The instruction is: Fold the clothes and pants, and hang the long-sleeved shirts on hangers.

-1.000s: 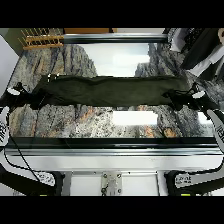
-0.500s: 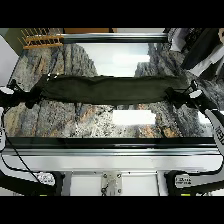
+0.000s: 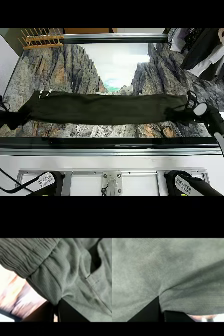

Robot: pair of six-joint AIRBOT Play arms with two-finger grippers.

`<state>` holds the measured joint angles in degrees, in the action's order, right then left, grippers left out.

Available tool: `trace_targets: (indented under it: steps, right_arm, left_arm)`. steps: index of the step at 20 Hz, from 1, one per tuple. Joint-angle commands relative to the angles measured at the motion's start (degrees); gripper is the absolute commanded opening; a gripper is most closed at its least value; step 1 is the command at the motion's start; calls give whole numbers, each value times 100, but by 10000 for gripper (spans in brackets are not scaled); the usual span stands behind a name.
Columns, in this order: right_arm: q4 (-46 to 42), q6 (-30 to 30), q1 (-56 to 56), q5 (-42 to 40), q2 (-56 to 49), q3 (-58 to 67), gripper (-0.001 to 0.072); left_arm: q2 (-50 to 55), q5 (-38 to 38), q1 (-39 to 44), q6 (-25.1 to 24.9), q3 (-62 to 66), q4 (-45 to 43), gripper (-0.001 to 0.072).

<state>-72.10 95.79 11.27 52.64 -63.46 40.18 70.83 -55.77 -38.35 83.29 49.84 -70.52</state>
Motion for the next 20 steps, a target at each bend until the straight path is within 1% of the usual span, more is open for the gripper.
trace_targets:
  steps: [1, 2, 3, 4, 5, 6, 7, 9, 10, 11, 12, 13, 16, 18, 20]
  right_arm:
    - [-166, 50, -28, 693, 1043, -868, 24]
    - [-166, 50, -28, 776, 1191, -940, 31]
    - [-168, 48, -26, 826, 1276, -949, 83]
    - [-151, 46, -17, 833, 1335, -938, 381]
    - [-133, 20, -7, 861, 1370, -898, 653]
    - [-120, -15, 63, 1080, 1377, -754, 667]
    - [-122, -188, 197, 1394, 1379, -531, 667]
    - [-122, -579, 702, 2017, 1377, 94, 667]
    - [-122, -627, 1027, 2151, 1357, 380, 667]
    - [-118, -730, 1408, 2157, 1309, 643, 666]
    - [-120, -883, 1757, 2155, 1213, 848, 667]
    - [-118, -1047, 2107, 2159, 1054, 1016, 667]
    - [22, -1735, 3091, 2100, 219, 1342, 667]
    - [256, -2151, 3565, 2072, -487, 1488, 667]
    - [437, -2597, 3904, 2070, -1185, 1674, 667]
  left_arm:
    - [-713, -28, -474, -341, -846, -46, 21]
    - [-824, 13, -555, -341, -977, -46, 21]
    - [-896, 4, -605, -341, -1058, -44, 22]
    - [-951, -61, -616, -339, -1082, -46, 211]
    - [-1008, -120, -614, -323, -1067, -31, 513]
    - [-1088, -219, -614, -271, -994, 17, 601]
    - [-1174, -328, -614, -262, -872, 83, 602]
    - [-1434, -507, -612, -271, -579, 439, 601]
    - [-1593, -564, -597, -271, -457, 699, 601]
    - [-1770, -570, -498, -271, -365, 999, 536]
    - [-1947, -551, -313, -295, -323, 1257, 253]
    - [-2103, -479, -59, -315, -319, 1419, 23]
    - [-2378, -256, 1233, -313, -319, 1665, 21]
    - [-2328, -219, 2286, -286, -317, 1943, 20]
    - [-2118, 13, 3333, -284, -310, 2162, 21]
